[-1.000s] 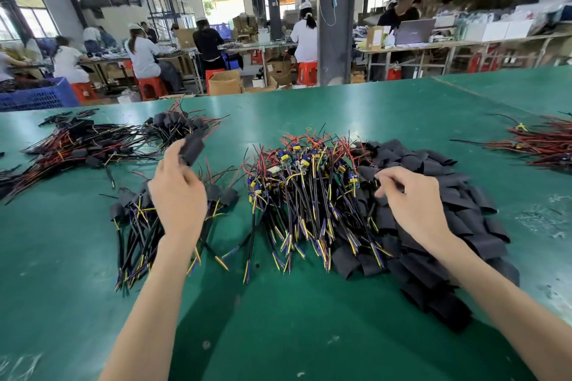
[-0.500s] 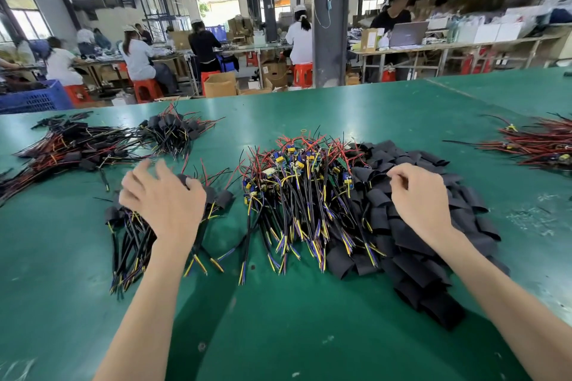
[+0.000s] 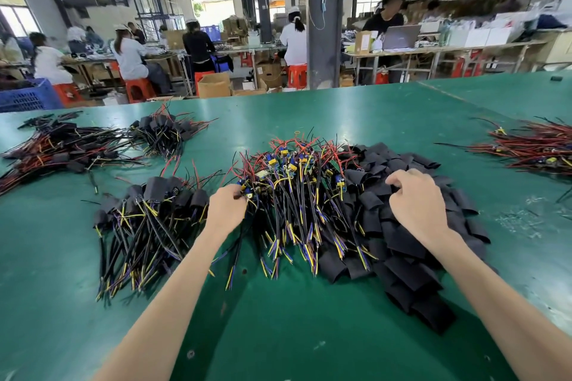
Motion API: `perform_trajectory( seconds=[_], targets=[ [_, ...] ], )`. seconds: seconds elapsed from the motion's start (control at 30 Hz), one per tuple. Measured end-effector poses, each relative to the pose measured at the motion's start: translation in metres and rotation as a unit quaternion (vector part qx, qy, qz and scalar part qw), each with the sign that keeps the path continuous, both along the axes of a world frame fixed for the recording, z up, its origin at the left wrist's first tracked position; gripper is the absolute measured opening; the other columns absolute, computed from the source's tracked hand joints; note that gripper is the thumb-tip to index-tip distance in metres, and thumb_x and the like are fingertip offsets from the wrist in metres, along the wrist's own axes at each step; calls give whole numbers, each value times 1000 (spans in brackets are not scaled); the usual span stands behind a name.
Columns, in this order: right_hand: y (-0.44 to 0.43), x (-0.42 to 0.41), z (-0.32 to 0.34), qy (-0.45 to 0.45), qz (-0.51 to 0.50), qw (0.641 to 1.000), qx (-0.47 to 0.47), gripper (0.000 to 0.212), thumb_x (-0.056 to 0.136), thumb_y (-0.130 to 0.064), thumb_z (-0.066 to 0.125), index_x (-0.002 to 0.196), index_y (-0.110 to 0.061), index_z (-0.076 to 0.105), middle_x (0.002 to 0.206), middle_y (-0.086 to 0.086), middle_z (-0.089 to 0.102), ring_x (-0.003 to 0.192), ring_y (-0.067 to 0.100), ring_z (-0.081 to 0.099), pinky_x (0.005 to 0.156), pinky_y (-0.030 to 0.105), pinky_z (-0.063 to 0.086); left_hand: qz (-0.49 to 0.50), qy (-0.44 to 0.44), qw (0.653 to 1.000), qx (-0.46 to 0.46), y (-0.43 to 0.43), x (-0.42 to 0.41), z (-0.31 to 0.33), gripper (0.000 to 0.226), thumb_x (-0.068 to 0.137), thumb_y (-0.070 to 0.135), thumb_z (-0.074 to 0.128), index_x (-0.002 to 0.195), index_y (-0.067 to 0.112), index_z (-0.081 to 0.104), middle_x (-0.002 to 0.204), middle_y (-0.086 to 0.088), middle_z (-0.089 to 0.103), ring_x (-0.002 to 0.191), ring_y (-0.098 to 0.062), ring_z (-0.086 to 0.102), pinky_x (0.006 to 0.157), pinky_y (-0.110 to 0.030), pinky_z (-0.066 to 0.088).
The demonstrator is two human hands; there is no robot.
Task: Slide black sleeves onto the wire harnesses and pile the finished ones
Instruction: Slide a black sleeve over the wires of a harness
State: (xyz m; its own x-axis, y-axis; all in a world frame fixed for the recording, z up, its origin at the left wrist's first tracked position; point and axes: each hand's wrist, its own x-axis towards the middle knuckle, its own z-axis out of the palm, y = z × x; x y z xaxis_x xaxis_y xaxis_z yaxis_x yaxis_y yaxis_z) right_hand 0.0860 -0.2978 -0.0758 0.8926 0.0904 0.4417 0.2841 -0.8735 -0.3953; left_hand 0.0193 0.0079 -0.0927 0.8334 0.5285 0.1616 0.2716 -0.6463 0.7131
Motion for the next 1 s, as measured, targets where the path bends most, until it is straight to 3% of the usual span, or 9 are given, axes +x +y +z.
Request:
perform_trajectory(
  seconds=[0.1, 0.17, 0.23, 0.3, 0.5, 0.67, 0.77, 0.83, 1.0],
  targets=[
    [3, 3, -6, 17, 24, 1000, -8, 27, 87, -5, 49, 106, -13, 67, 103, 9, 62, 99, 33, 50, 84, 42, 42, 7, -53, 998, -42, -3, -2, -3, 29, 88, 6, 59, 117, 7, 62, 114, -10, 67, 98, -20, 61, 83, -15, 35],
    [8, 5, -10, 12, 30, 998, -45, 21, 90, -24, 56, 106, -15, 66, 104, 7, 62, 102, 32, 50, 84, 41, 39, 8, -80, 994, -80, -5, -4, -2, 38, 87, 8, 63, 124, 9, 57, 118, -8, 64, 97, -16, 58, 86, -18, 39],
    [13, 6, -15, 23, 33, 993, -114, 35, 87, -44, 59, 109, -18, 64, 107, 6, 61, 107, 29, 49, 86, 39, 37, 9, -94, 992, -85, -9, -3, -1, 45, 86, 10, 66, 129, 10, 53, 119, -7, 62, 97, -17, 57, 91, -25, 41],
    [15, 7, -19, 27, 36, 988, -145, 42, 86, -51, 58, 111, -18, 63, 108, 5, 61, 109, 27, 50, 87, 38, 37, -2, -106, 991, -79, -13, -3, 0, 48, 86, 11, 67, 131, 10, 51, 118, -6, 61, 93, -15, 56, 91, -23, 40],
    [17, 5, -18, 49, 55, 991, -108, 36, 88, -35, 60, 117, -13, 56, 109, 9, 60, 108, 29, 51, 88, 39, 40, -24, -127, 982, -137, -17, -3, 1, 51, 86, 6, 65, 134, 14, 47, 122, -6, 59, 86, -12, 57, 80, -19, 38],
    [15, 3, -16, 67, 67, 993, -72, 43, 94, -21, 53, 132, -1, 44, 118, 20, 50, 113, 36, 44, 94, 40, 36, 79, -119, 980, -140, -11, -3, 2, 63, 82, 10, 69, 136, 6, 38, 123, -7, 56, 85, -16, 50, 76, -21, 34],
    [16, 1, -15, 70, 68, 993, -64, 46, 95, -19, 52, 136, 1, 40, 119, 23, 45, 112, 38, 41, 94, 36, 29, 109, -92, 977, -161, -9, -3, 1, 41, 79, 14, 75, 114, 4, 55, 101, -2, 52, 92, -19, 47, 72, -26, 37],
    [17, 0, -15, 70, 70, 994, -55, 46, 95, -19, 52, 135, 1, 40, 119, 23, 43, 112, 38, 39, 94, 36, 29, 100, -97, 975, -174, -8, -3, -1, 39, 80, 14, 74, 114, -1, 63, 105, -4, 61, 97, -19, 53, 83, -27, 40],
    [17, -2, -12, 63, 78, 995, -10, 45, 94, -20, 54, 133, 0, 44, 117, 21, 42, 113, 38, 38, 95, 39, 31, 70, -172, 982, -38, -13, -7, 5, 18, 87, 16, 66, 102, 7, 69, 97, -2, 69, 88, -14, 60, 83, -19, 39]
  ],
)
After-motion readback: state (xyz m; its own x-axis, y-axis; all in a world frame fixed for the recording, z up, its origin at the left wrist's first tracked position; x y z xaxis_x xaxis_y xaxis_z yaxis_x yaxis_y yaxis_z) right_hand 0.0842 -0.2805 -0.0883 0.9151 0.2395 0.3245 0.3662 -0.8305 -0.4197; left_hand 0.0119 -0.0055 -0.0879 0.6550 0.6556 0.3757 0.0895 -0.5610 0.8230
